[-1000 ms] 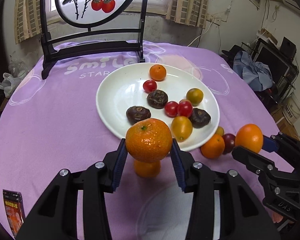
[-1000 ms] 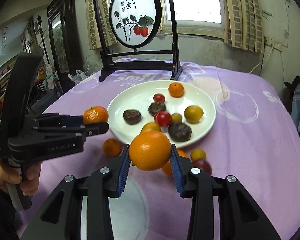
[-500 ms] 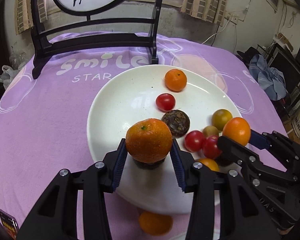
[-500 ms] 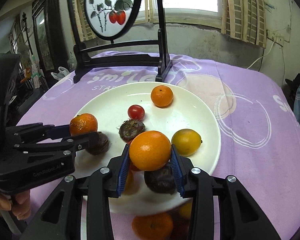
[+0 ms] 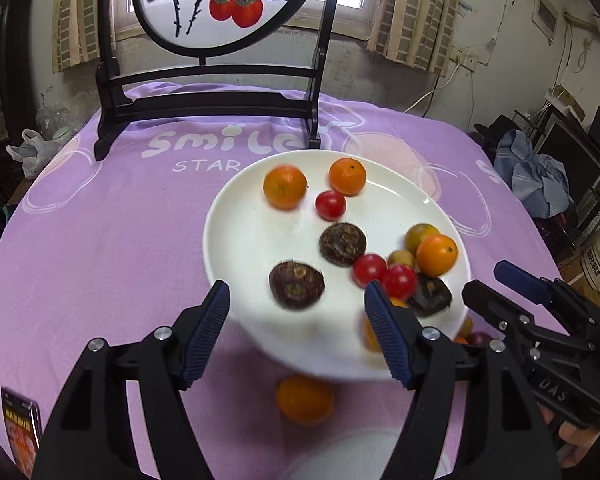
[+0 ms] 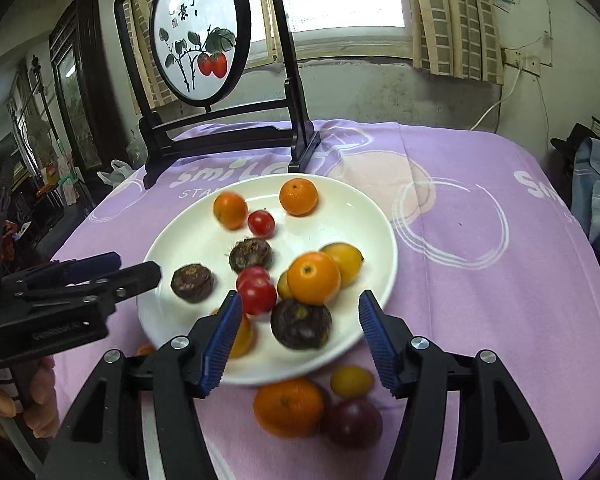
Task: Organize fruits
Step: 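Grasp a large tangerine with the right gripper while the left grasps an orange fruit, then place both held orange fruits on the white plate and open both grippers, then grasp the dark red plum with the right gripper while the left grasps a small olive-brown fruit, then lower the plum and olive-brown fruit onto the white plate and open both grippers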
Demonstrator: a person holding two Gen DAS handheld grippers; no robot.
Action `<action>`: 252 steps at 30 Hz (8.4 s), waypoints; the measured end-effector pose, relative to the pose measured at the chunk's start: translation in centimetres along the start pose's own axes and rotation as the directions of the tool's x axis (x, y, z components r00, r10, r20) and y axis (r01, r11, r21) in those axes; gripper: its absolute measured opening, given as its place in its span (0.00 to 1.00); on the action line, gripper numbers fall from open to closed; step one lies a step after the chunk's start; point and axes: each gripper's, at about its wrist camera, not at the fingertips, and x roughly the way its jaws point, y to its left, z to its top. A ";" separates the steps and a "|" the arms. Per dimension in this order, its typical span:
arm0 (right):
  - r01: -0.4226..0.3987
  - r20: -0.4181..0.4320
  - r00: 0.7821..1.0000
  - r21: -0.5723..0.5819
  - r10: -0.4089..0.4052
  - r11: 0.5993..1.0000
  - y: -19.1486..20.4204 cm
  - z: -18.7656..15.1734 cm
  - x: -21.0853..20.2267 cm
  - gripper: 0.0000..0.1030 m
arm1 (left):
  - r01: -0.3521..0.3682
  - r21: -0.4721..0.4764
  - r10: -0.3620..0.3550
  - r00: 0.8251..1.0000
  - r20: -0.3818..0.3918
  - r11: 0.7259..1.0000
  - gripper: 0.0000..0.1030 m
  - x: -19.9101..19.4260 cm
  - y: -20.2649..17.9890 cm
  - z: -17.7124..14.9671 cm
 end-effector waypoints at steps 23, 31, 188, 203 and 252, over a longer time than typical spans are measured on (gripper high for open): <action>0.012 -0.148 0.989 -0.072 -0.022 0.997 2.9 -8.6 -1.0 0.60 | 0.019 -0.024 -0.019 1.000 -0.009 1.000 0.72 -2.7 1.9 -8.5; 0.077 -0.163 0.983 -0.065 -0.087 0.995 3.4 -7.3 1.5 0.59 | 0.034 -0.028 -0.034 0.999 -0.020 0.999 0.75 -2.4 1.9 -8.4; 0.060 -0.053 0.997 -0.079 -0.064 0.995 -6.8 -8.6 -6.3 0.39 | -0.008 0.058 0.015 0.993 -0.115 0.998 0.83 -0.4 -10.8 -8.5; -0.016 0.040 0.999 0.027 0.015 0.999 -10.7 -7.9 -10.2 0.39 | -0.021 0.144 0.043 0.987 -0.156 0.989 0.69 5.9 -18.5 -6.1; -0.033 0.013 0.999 -0.160 0.035 0.987 1.0 -3.7 -6.8 0.39 | -0.003 0.123 0.007 1.000 -0.030 0.992 0.27 -3.8 -5.5 -3.9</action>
